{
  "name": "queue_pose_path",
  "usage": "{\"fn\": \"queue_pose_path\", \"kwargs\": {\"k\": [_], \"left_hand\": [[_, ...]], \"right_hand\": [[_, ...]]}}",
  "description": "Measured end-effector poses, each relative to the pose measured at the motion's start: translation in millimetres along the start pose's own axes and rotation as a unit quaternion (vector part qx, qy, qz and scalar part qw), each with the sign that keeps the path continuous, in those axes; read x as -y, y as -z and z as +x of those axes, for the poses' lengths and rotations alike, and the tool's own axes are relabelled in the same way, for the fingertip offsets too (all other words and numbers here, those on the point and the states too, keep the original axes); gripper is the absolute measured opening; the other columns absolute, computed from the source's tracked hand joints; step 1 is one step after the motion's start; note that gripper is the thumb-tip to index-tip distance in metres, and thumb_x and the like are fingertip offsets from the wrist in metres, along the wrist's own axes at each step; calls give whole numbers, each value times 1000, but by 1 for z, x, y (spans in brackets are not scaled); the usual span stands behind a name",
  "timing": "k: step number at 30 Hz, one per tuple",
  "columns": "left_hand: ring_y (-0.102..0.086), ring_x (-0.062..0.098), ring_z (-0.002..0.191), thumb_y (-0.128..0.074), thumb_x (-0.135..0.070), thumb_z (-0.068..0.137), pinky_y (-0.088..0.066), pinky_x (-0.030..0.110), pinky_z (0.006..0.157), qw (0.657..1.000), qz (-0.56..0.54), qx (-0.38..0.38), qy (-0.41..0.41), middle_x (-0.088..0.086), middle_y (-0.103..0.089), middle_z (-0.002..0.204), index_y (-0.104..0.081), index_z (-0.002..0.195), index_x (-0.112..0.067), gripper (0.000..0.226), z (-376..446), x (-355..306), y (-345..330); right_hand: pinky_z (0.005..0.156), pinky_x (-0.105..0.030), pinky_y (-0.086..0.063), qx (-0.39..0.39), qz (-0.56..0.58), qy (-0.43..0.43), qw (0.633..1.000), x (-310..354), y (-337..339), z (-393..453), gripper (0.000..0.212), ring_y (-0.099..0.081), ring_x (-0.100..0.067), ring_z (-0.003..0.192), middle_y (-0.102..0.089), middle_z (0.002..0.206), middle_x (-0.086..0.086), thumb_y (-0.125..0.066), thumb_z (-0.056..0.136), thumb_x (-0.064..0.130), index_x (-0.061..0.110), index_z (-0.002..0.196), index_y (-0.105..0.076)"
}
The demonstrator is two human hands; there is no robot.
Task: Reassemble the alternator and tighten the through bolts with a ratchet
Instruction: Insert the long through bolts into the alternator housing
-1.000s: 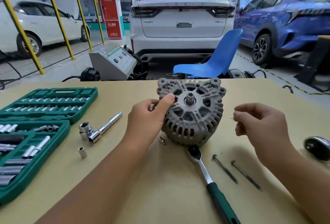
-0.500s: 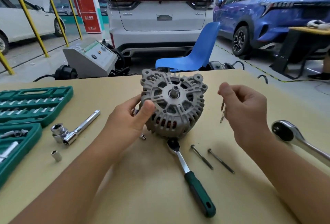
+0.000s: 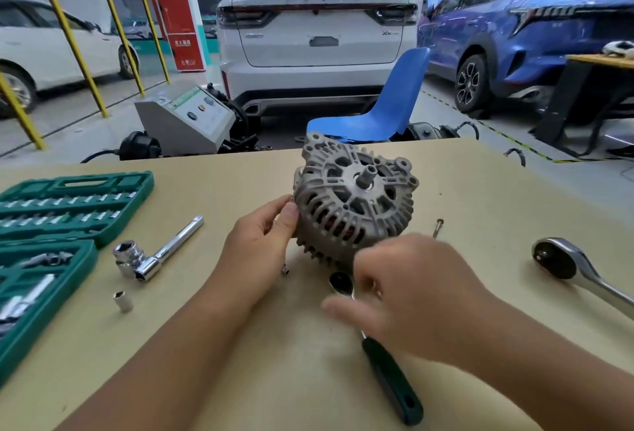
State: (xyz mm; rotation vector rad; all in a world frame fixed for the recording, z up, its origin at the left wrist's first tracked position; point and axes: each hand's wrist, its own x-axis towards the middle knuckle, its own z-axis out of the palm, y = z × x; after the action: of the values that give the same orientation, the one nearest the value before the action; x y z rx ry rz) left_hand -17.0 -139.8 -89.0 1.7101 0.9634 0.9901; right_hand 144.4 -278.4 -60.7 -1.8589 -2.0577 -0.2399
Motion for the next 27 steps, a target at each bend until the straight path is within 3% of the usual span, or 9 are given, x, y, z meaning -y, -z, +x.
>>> {"fn": "queue_pose_path", "kwargs": {"k": [3, 7, 10, 12, 15, 17, 21, 24, 27], "left_hand": [[-50, 0, 50, -34, -63, 107, -39, 27, 54, 997, -2, -71, 38, -10, -78, 86, -75, 98, -36, 50, 4, 5, 2], [-45, 7, 47, -43, -47, 108, -38, 33, 60, 991, -7, -129, 42, -8, -65, 64, -70, 79, -26, 45, 11, 13, 9], [-43, 5, 44, -52, -38, 108, -38, 34, 59, 990, 4, -143, 6, -11, -55, 54, -70, 77, -21, 40, 9, 10, 11], [-43, 5, 46, -56, -35, 106, -38, 31, 56, 985, 0, -162, -54, -9, -53, 55, -71, 77, -22, 35, 5, 4, 13], [-44, 11, 57, -51, -31, 102, -37, 28, 54, 974, -74, -154, -152, -3, -51, 61, -75, 80, -23, 34, -4, -10, 15], [-47, 11, 60, -51, -29, 101, -38, 23, 55, 967, -76, -120, -211, -4, -54, 64, -77, 82, -24, 33, -13, -19, 14], [-65, 10, 73, -65, -28, 96, -49, 17, 66, 946, 6, -48, -322, -11, -70, 80, -77, 97, -23, 13, -28, -34, 0], [-69, 21, 79, -70, -24, 92, -52, 27, 69, 939, -17, 16, -344, -2, -72, 88, -79, 100, -21, 13, -33, -36, -13], [-70, 22, 79, -73, -27, 91, -53, 28, 70, 942, -50, 13, -330, -3, -73, 88, -78, 103, -30, 14, -38, -36, -23]], "right_hand": [[45, -29, -33, 141, -93, -81, 982, 3, -11, 2, 78, -51, -12, 54, -54, 62, 4, -35, 64, 96, 21, 68, -57], [54, -38, -46, 183, -19, -116, 976, -1, -16, 6, 54, -57, -20, 65, -57, 73, -1, -55, 82, 68, 15, 74, -53], [52, -40, -39, 194, 11, -83, 977, -2, -14, 8, 39, -49, -21, 61, -50, 68, -4, -55, 84, 47, 10, 72, -47], [54, -42, -41, 203, 130, -57, 969, -2, -10, 10, 32, -46, -17, 57, -51, 64, -6, -59, 85, 37, 10, 70, -50], [55, -23, -43, 187, 441, -44, 877, -7, 4, 11, 19, -53, -6, 55, -62, 61, 5, -63, 91, 17, 20, 72, -63], [60, -20, -42, 142, 572, -43, 807, -12, 12, 10, 12, -54, -11, 58, -63, 65, 2, -59, 95, 17, 17, 90, -69], [56, -31, -32, 65, 650, -74, 754, -19, 11, 11, 32, -37, -20, 51, -49, 56, -3, -53, 99, 43, 15, 92, -68], [52, -26, -34, 93, 727, -98, 674, -19, 11, 12, 32, -33, -17, 47, -42, 50, -2, -55, 94, 43, 16, 80, -64], [50, -27, -34, 134, 758, -129, 625, -21, 10, 12, 38, -29, -17, 45, -39, 45, -1, -56, 84, 51, 15, 74, -61]]}}
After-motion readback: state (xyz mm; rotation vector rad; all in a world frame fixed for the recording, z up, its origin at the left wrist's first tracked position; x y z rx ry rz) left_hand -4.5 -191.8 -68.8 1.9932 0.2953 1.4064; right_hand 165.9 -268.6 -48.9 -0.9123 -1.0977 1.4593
